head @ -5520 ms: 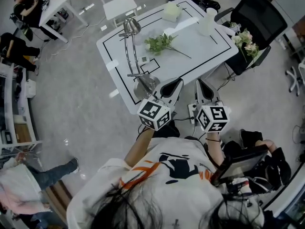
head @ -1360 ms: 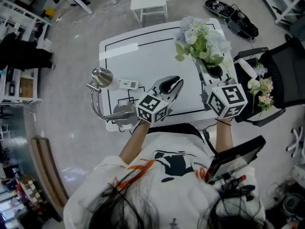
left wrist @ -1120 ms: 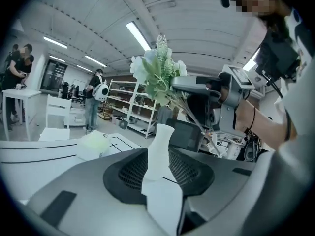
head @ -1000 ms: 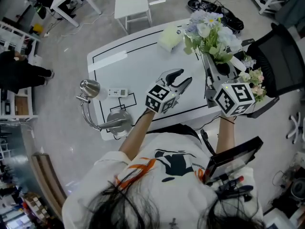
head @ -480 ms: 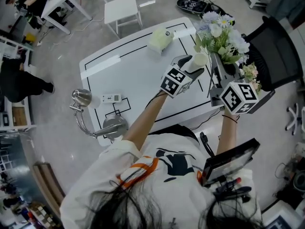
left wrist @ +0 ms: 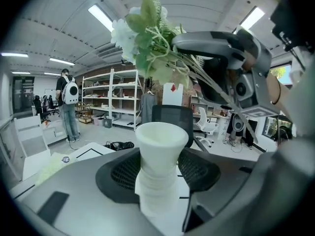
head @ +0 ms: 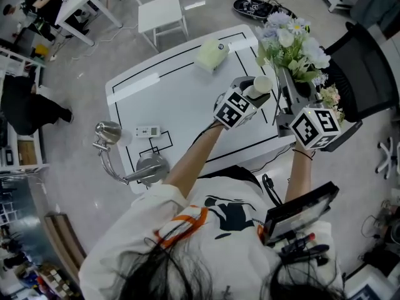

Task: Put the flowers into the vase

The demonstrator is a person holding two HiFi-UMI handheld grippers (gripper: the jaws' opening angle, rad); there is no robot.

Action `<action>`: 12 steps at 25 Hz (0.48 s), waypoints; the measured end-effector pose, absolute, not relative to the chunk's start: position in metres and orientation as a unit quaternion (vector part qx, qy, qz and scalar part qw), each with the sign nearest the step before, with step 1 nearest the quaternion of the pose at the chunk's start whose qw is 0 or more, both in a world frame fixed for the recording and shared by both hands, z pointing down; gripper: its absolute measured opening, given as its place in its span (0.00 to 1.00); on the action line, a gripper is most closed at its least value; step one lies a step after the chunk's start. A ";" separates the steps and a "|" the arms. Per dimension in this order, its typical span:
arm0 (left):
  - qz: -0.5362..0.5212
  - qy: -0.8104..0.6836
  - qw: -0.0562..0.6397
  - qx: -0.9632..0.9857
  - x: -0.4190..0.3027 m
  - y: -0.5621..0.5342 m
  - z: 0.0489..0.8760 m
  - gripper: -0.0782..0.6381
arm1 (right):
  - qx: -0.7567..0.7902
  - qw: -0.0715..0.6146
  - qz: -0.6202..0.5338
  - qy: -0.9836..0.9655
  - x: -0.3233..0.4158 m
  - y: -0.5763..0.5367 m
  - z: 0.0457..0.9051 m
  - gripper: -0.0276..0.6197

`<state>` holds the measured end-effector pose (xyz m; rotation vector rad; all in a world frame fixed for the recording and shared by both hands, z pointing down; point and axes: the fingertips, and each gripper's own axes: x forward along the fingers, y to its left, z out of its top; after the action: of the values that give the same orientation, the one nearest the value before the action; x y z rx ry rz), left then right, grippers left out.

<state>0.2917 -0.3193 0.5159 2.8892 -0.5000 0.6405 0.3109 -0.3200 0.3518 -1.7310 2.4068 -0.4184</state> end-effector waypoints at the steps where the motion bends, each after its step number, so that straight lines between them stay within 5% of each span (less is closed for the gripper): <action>1: 0.214 -0.165 0.070 0.960 0.289 -0.319 0.516 0.45 | -0.576 0.078 -0.136 0.802 0.310 -0.323 0.349 0.12; 12: 0.251 -0.157 0.069 0.953 0.256 -0.306 0.522 0.45 | -0.547 0.149 -0.071 0.821 0.286 -0.351 0.305 0.12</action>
<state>0.2559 -0.3057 0.5221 2.8673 -0.4724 0.7567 0.2862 -0.3515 0.3051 -1.5716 2.3600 -0.2038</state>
